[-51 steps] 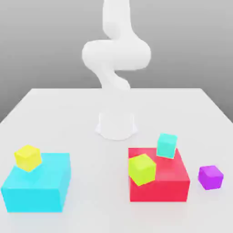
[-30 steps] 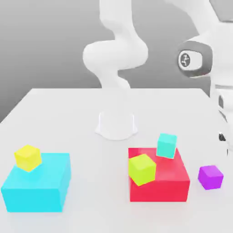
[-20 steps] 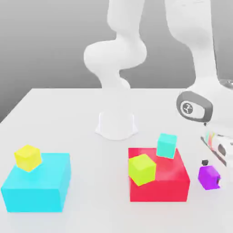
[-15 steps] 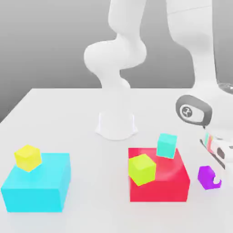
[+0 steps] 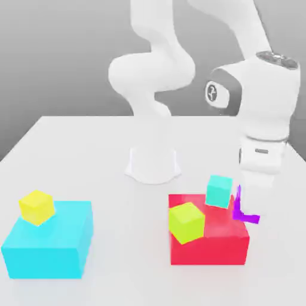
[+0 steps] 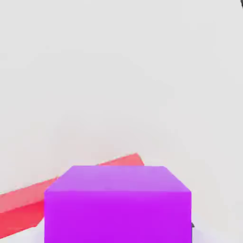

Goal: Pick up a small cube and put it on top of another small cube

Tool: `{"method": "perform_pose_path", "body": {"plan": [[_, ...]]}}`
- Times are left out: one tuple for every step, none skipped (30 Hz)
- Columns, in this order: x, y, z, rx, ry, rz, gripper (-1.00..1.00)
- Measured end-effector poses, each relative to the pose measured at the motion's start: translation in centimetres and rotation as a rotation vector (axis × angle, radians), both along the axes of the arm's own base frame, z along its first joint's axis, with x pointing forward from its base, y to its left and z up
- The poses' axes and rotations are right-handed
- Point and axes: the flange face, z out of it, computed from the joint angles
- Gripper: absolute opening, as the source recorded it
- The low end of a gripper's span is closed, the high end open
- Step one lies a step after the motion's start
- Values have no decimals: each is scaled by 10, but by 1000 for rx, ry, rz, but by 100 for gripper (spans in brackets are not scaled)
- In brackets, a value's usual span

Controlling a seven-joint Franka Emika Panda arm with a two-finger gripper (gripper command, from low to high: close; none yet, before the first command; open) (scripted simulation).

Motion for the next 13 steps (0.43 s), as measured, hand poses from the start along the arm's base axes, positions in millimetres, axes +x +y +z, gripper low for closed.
{"method": "perform_pose_path", "body": {"plan": [[2,-16,10,3,0,-76,-100],[3,-33,19,7,1,-153,-100],[3,-49,28,12,2,-229,-100],[2,-66,37,18,4,-307,-100],[1,-75,37,22,5,-354,-100],[1,-80,31,24,6,-377,-100],[1,-82,21,25,6,-389,-100],[1,-84,10,25,6,-395,-100],[1,-84,-2,25,6,-398,-100],[0,-85,-12,24,6,-400,100],[0,-85,-12,24,6,-400,100],[0,-85,-12,24,6,-400,100],[0,-85,-12,24,6,-400,100]]}}
